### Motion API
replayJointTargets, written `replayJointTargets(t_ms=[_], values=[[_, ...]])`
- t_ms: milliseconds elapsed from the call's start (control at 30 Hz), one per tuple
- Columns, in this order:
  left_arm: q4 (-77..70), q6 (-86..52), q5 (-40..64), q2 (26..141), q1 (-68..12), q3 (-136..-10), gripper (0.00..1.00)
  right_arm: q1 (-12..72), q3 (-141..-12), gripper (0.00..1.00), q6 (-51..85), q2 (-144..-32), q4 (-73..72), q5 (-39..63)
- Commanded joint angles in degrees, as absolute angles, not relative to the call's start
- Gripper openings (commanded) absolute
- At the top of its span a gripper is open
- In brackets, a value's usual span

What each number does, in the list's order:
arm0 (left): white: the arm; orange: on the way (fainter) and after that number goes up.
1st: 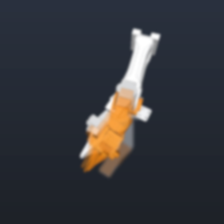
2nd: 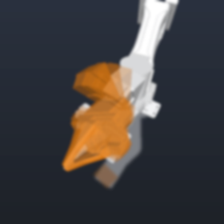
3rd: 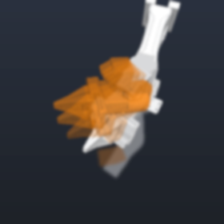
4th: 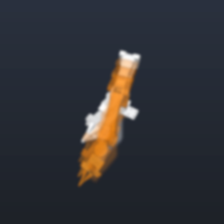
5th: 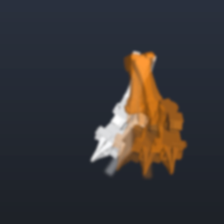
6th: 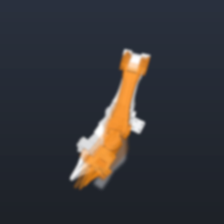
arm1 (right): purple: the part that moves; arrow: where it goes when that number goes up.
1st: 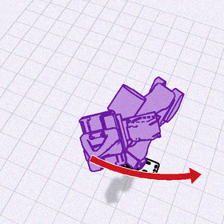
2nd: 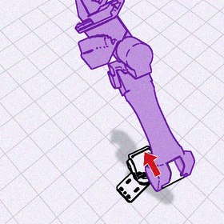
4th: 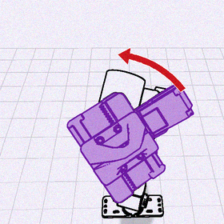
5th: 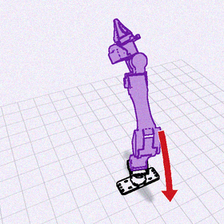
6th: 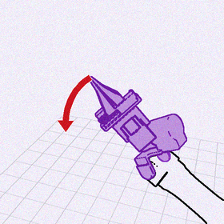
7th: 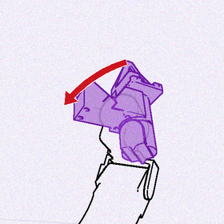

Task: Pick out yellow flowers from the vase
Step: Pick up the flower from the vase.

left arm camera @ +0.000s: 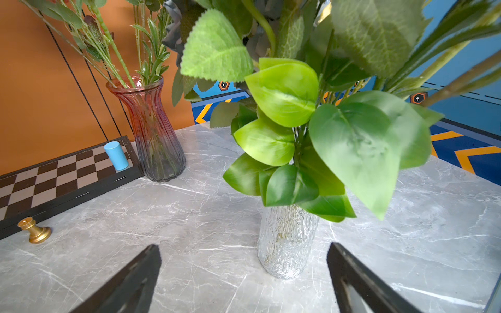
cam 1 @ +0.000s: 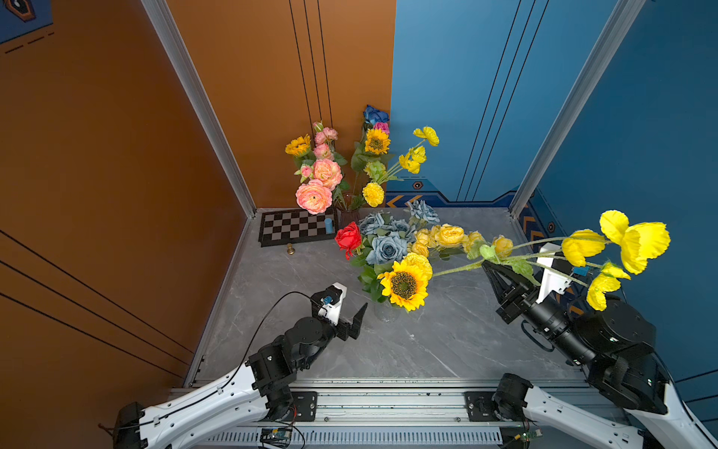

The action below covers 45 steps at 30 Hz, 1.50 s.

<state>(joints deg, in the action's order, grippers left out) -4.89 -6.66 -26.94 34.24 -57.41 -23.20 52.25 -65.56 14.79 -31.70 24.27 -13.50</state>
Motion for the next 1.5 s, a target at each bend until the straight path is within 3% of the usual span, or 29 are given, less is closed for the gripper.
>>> replayJointTargets(t_ms=[0,533,933,1133,1467], values=[[-5.6,-5.1,-27.2,34.1,-58.1,-25.0,0.98,52.7,-69.6,0.0,14.9,-31.3,32.4,-17.1],[-5.6,-3.7,-27.0,33.1,-58.1,-25.0,0.98,52.8,-83.6,0.0,22.4,-32.9,46.9,-21.3],[-5.5,-2.5,-26.9,31.2,-58.1,-24.7,0.98,56.1,-85.1,0.0,26.5,-35.0,56.3,-39.8],[-5.5,-2.5,-26.6,31.2,-58.1,-24.6,0.98,63.8,-85.1,0.0,29.7,-34.9,60.7,-55.3],[-5.5,-2.3,-26.2,30.8,-58.2,-24.8,0.98,87.5,-83.9,0.0,31.9,-32.7,62.3,-86.1]])
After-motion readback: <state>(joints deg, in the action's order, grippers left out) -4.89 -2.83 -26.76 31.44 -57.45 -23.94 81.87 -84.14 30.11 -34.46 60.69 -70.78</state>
